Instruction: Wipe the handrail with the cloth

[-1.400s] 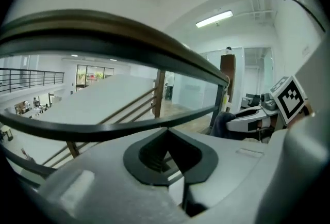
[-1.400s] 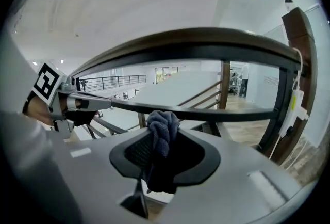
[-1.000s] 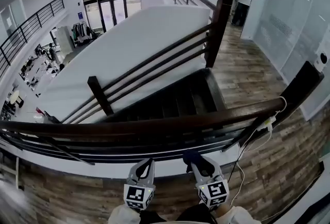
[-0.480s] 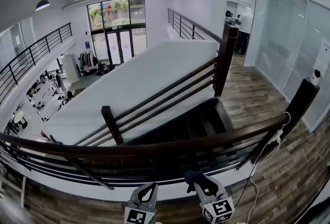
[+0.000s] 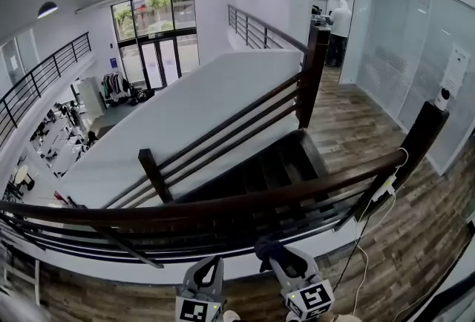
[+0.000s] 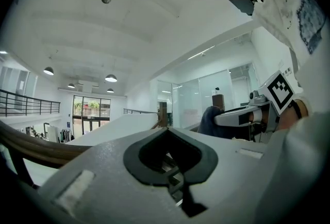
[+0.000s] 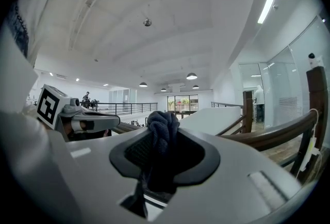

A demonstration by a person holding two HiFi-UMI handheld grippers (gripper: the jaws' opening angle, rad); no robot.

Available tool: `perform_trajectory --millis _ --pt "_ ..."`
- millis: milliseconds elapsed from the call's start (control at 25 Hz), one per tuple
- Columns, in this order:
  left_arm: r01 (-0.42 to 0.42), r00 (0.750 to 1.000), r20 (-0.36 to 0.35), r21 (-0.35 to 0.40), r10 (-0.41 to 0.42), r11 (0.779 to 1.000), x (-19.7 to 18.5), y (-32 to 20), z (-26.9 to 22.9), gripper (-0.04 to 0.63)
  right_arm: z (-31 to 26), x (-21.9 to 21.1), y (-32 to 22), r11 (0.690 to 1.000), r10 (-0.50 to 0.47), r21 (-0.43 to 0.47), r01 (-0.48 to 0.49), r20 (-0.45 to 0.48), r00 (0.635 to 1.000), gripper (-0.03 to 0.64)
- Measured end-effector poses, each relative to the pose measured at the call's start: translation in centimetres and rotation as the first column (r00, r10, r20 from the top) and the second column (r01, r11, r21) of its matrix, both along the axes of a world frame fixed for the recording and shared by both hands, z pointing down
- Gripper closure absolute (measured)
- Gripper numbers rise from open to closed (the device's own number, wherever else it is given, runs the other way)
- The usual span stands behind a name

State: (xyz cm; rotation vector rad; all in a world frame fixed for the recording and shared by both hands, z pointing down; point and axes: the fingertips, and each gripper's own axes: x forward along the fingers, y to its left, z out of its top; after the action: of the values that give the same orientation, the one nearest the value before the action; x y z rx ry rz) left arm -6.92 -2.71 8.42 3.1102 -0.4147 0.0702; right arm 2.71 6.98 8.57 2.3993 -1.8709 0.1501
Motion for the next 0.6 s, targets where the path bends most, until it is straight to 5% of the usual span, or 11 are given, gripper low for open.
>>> perform_trajectory --millis 600 --pt "0.051 0.999 0.007 0.019 -0.051 0.999 9.7 18.1 -0.8 0.595 -1.3 10.3 17.0 0.994 -0.061 0.097 0.058 0.030 0.998 0.502"
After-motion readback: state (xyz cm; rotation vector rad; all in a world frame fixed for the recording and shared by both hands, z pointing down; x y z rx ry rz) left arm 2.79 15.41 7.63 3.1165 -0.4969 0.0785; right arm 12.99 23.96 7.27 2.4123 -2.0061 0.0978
